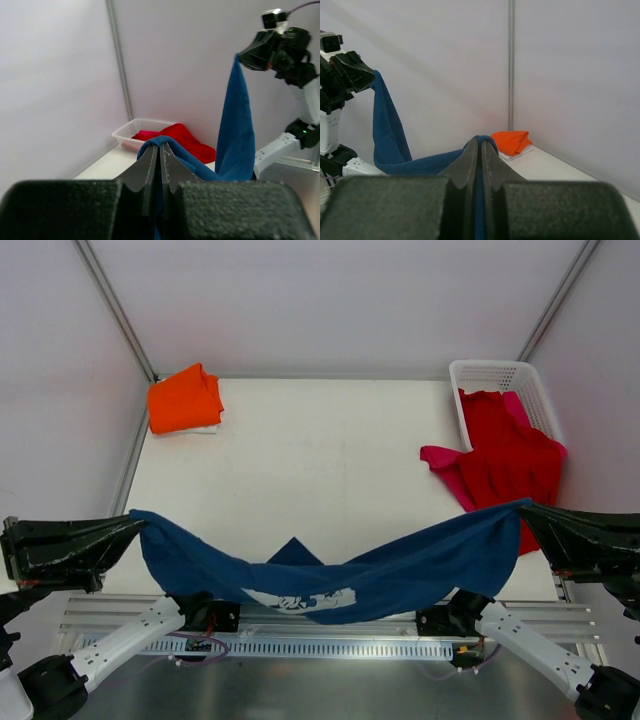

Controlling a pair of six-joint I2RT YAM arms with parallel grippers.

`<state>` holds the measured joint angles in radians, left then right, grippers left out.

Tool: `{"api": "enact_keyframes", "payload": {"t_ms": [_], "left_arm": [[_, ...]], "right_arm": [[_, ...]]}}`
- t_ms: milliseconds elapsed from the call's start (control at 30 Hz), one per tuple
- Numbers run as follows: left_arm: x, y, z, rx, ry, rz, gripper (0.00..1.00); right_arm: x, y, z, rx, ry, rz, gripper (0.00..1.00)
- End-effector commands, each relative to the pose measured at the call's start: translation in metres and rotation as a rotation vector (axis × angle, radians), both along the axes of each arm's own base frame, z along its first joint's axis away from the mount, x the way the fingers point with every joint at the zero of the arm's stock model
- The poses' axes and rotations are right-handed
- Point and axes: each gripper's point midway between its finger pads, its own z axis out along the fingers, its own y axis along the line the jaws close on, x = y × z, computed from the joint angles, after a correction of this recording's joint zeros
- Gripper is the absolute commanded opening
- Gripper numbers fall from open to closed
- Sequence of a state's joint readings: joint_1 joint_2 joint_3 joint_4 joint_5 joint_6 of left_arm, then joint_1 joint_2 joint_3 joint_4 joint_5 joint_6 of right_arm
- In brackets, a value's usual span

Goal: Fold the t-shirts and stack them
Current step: Flatten out the tshirt

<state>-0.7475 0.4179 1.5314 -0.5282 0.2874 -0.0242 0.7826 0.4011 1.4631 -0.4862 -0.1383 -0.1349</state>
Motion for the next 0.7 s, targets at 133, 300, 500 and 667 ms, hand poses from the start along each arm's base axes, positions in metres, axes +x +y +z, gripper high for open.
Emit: {"api": "enact_keyframes", "payload": {"t_ms": [133, 300, 500, 667], "left_arm": [[-0.096, 0.017, 0.048, -0.015, -0.329, -0.277, 0.00], [-0.151, 0.014, 0.066, 0.079, -0.538, -0.457, 0.00], [-0.158, 0.015, 0.070, 0.091, -0.619, -0.385, 0.00], [-0.113, 0.008, 0.068, 0.061, -0.542, -0.217, 0.00]], "right_arm": [[-0.038, -0.017, 0.035, 0.083, -0.220, 0.051, 0.00], [-0.049, -0.019, 0.027, 0.017, -0.297, 0.058, 0.01], [-0.075, -0.018, 0.023, 0.010, -0.423, 0.137, 0.01], [-0.072, -0.041, 0.022, 0.083, -0.486, 0.008, 0.00]]}}
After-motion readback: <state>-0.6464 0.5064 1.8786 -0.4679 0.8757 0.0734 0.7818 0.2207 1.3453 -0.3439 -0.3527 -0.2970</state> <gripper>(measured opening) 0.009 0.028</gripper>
